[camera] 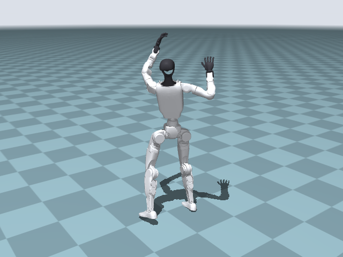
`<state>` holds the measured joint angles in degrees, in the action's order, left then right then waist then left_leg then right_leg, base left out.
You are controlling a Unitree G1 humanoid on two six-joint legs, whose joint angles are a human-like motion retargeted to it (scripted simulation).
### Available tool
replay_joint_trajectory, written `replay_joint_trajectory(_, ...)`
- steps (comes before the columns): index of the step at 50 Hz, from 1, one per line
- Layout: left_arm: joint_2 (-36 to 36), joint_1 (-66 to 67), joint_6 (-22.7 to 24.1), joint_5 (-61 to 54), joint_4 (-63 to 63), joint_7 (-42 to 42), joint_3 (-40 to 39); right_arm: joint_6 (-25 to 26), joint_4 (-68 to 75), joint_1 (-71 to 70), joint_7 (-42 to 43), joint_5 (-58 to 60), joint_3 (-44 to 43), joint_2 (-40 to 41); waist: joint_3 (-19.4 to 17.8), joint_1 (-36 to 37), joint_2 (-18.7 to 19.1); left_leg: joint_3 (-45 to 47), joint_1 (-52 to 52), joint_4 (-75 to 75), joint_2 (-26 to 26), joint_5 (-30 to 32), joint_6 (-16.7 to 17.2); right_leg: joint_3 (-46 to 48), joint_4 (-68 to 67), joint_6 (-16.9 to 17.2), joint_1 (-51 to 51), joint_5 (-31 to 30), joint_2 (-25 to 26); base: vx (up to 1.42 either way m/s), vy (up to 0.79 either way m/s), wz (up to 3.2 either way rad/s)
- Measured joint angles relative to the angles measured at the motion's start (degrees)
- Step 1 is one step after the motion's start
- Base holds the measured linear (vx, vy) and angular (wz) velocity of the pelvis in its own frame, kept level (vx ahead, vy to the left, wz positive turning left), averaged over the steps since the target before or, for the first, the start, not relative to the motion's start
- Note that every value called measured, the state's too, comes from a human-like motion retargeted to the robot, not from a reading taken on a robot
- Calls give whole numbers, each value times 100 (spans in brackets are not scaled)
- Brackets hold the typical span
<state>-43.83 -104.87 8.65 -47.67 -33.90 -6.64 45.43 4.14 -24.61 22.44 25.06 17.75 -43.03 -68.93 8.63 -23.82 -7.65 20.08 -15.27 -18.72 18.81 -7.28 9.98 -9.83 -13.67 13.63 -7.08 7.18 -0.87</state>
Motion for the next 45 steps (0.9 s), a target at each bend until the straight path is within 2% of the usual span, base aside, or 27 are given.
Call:
replay_joint_trajectory(2,-152,-886,172,833,329,-17,728,-125,172,379,-72,-193,-337,259,98,-180,356,270,78,34,-13,64,-25,-242,142,62,190,-76,12,3,-4,-115)
replay_joint_trajectory(5,-282,-1951,170,2057,774,-215,1543,-228,324,746,-197,-373,-629,584,124,-319,844,612,119,143,-33,227,12,-611,375,48,391,-232,64,2,-3,-106)
replay_joint_trajectory(10,-442,-2780,230,3690,1741,-463,2366,-439,411,579,-357,-480,-267,1000,23,-318,1360,1081,92,242,-113,439,-20,-1187,574,89,653,-439,119,0,-4,-101)
replay_joint_trajectory(13,-562,-2886,343,4015,2476,-493,2595,-414,647,292,-455,-468,234,1105,-145,-249,1519,1265,25,294,-154,611,24,-1459,606,97,733,-545,165,-2,-4,-80)
replay_joint_trajectory(15,-686,-2794,426,3164,3178,-394,2512,-167,1169,-133,-641,-508,935,918,-406,-155,1609,1418,-120,443,-171,875,204,-1649,598,109,745,-607,241,-3,-5,-67)
replay_joint_trajectory(17,-856,-2879,424,3788,3455,-398,2677,-252,1367,-340,-610,-684,1263,1014,-502,-184,1654,1433,-139,473,-199,938,221,-1705,594,109,756,-634,241,-1,-2,-19)
replay_joint_trajectory(22,-928,-2655,371,4530,4087,-443,2802,-417,1881,-634,-647,-1464,2006,1424,-761,-217,1636,1352,-99,498,-188,949,253,-1593,577,133,744,-610,234,-2,-3,17)
replay_joint_trajectory(28,-794,-2129,349,5168,4474,-513,2681,-583,2923,-795,-641,-2638,3013,1976,-1002,-60,1551,1178,52,609,-235,864,277,-1261,726,137,684,-578,75,-6,-1,55)
replay_joint_trajectory(35,-471,-716,371,5083,4699,-297,2004,-508,4984,-1531,-309,-3705,4202,2961,-1209,277,1342,832,306,783,-310,702,316,-646,773,137,638,-470,-130,-8,1,84)
replay_joint_trajectory(45,-169,3072,524,4597,4954,264,176,-321,6965,-2810,11,-2515,5824,4007,-1460,889,1106,-53,821,878,-386,395,262,458,588,5,586,-270,-358,-9,3,106)
